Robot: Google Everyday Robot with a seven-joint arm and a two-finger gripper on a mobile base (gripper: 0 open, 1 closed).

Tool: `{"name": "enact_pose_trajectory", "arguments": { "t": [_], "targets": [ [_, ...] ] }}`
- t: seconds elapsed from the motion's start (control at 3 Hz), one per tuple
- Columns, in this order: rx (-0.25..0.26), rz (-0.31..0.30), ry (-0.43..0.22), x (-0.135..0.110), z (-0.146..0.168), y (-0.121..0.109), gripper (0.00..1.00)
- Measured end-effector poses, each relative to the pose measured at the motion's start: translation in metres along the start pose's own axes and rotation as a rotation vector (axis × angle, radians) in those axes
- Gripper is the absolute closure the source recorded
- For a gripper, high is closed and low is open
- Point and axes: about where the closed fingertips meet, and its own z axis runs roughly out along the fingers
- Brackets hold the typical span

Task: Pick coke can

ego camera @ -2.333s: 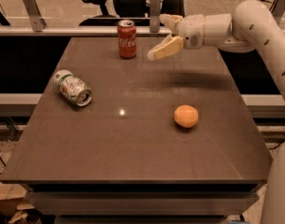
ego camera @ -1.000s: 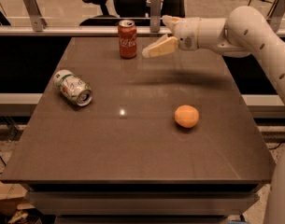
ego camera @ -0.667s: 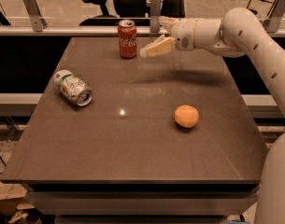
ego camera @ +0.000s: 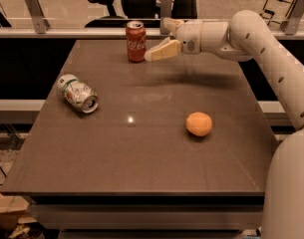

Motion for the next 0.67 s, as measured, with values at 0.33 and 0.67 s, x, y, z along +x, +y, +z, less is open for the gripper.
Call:
{"name": "enact_pose_trajectory", "arguments": {
  "t": [0.33,0.67],
  "targets": [
    [-0.024,0.005,0.0,0.001,0.015,0.0,0.0],
    [-0.072,0.015,0.014,0.0,0.049,0.004,0.0]
  ]
}}
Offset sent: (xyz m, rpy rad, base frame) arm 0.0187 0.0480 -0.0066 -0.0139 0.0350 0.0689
